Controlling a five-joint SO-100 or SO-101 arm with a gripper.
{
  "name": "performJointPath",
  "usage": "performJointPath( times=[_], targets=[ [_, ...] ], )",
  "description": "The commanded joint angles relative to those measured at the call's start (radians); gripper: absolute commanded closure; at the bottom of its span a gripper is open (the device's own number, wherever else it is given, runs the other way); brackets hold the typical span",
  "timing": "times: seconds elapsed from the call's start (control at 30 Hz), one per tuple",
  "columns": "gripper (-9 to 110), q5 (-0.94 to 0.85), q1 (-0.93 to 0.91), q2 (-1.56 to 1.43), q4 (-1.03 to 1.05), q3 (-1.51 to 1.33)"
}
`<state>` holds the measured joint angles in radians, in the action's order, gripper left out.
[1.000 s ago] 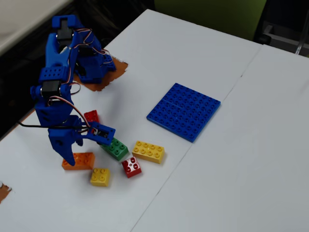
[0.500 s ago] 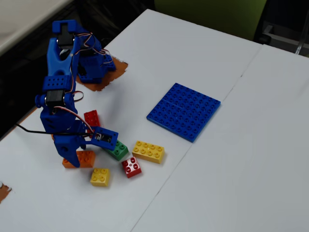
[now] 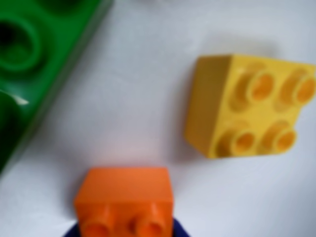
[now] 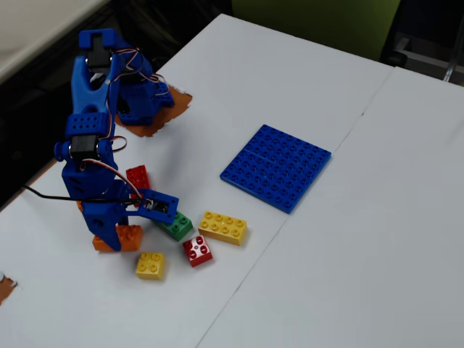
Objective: Pick up the 2x4 orange block and go up the 8x8 blue block.
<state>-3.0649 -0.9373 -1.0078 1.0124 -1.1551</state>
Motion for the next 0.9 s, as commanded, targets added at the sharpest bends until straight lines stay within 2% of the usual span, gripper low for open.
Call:
performJointPath(
  times=[0.0,0.13,0.33,0.43,0.67,0.87],
  targets=[
    [95,0.075,0.018,-0.072,0.037,-0.017],
    [97,0.296,0.018,-0.235,0.198,-0.032],
    [97,0.770,0.061,-0.425,0.500,0.038],
    [97,0.868,0.100,-0.503,0.626,0.064],
    [97,1.097,0.272,-0.712,0.724,0.064],
    [98,1.413,0.528,-0.916,0.701,0.069]
  ],
)
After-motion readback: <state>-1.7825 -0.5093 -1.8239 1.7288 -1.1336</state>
